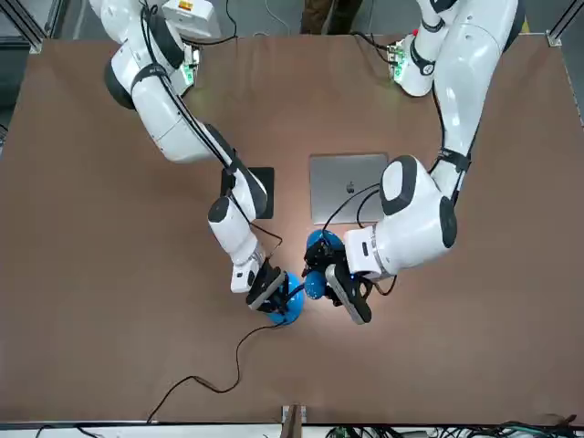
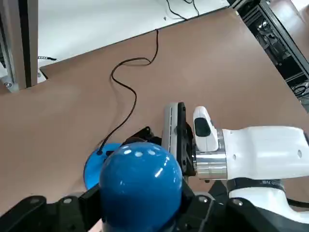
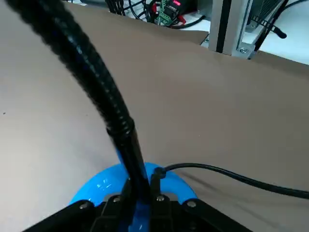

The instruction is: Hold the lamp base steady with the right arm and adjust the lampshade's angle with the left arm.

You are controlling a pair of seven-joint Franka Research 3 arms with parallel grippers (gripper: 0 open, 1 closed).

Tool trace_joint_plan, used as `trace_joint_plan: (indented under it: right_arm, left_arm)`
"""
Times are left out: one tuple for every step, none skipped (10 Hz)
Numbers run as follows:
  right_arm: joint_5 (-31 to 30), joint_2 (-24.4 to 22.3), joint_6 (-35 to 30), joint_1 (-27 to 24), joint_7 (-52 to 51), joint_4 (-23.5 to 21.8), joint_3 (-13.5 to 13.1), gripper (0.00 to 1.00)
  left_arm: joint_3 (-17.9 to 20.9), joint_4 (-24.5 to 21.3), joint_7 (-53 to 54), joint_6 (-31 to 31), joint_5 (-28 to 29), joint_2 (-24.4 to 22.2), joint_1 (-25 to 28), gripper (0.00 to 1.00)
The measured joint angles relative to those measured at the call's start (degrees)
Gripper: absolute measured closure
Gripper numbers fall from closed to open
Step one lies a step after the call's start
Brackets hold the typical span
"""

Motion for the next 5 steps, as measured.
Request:
trace_joint_plan:
  right_arm:
    - [0.0,0.0,0.0,0.0,0.0,0.0,0.0,0.85]
    - [0.0,0.0,0.0,0.0,0.0,0.0,0.0,0.85]
    - [0.0,0.0,0.0,0.0,0.0,0.0,0.0,0.85]
    - [0.0,0.0,0.0,0.0,0.0,0.0,0.0,0.85]
    - [0.0,0.0,0.0,0.0,0.0,0.0,0.0,0.85]
  left_arm:
    - [0.0,0.0,-1.0,0.0,0.0,0.0,0.0,0.47]
    - [0.0,0.0,-2.1,0.0,0.0,0.0,0.0,0.47]
    - [0.0,0.0,-2.9,0.0,0.0,0.0,-0.1,0.47]
    - [0.0,0.0,-3.9,0.0,0.0,-0.1,-0.1,0.47]
    - [-0.1,0.0,-4.8,0.0,0.0,-0.1,-0.2,0.47]
